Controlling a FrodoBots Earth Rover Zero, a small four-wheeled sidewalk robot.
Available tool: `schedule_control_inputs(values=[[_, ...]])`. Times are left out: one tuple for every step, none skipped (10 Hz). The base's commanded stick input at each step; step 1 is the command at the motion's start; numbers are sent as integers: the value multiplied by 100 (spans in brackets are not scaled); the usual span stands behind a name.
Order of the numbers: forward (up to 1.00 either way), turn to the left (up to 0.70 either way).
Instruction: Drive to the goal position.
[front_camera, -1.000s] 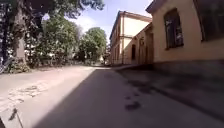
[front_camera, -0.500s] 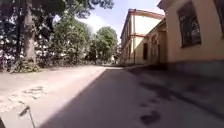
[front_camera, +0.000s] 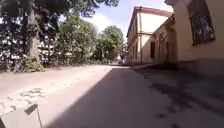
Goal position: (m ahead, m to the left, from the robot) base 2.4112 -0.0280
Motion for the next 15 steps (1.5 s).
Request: schedule_control_inputs(values=[[70,0],[70,0],[70,0],[70,-12],[70,-29],[70,-35],[70,-30],[70,-23],[70,-15],[70,-7],[70,0],[70,0],[70,0],[70,0],[70,-4]])
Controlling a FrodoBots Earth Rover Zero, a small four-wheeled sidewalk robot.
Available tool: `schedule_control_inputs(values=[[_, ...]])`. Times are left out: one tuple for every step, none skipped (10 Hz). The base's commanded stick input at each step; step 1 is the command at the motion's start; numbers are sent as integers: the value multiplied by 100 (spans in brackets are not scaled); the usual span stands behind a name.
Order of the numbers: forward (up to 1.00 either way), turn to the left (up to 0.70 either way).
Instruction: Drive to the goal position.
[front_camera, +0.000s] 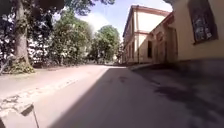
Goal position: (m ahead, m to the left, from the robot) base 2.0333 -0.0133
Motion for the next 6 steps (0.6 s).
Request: schedule_control_inputs(values=[[70,-10],[70,-16],[70,-22],[70,-28],[70,-34],[70,-19]])
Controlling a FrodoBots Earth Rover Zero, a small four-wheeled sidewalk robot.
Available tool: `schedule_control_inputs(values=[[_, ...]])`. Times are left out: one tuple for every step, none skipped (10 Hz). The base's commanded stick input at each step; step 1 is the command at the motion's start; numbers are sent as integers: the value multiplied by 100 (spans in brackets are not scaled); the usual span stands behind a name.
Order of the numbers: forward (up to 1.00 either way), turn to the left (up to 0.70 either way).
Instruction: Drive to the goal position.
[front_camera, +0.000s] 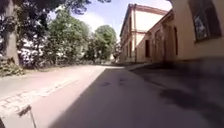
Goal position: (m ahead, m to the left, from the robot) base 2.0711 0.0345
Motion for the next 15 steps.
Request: schedule_control_inputs(values=[[70,-17],[70,-16],[70,-14],[70,-13],[70,-12],[70,-10],[70,-9],[70,-8],[70,-6],[70,-5],[70,-4],[70,-2],[70,-1],[70,0],[70,0]])
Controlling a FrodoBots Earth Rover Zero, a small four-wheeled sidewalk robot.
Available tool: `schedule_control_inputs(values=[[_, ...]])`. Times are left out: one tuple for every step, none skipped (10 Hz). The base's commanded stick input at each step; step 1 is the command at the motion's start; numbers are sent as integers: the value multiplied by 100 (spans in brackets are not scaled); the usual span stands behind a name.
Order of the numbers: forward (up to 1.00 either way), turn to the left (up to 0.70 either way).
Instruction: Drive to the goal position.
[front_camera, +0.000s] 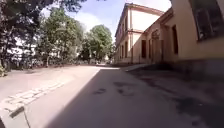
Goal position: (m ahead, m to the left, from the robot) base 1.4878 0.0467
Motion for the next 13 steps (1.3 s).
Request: schedule_control_inputs(values=[[70,0],[70,0],[70,0],[70,0],[70,0],[70,0],[70,0],[37,0],[0,0],[0,0],[0,0],[0,0],[0,0]])
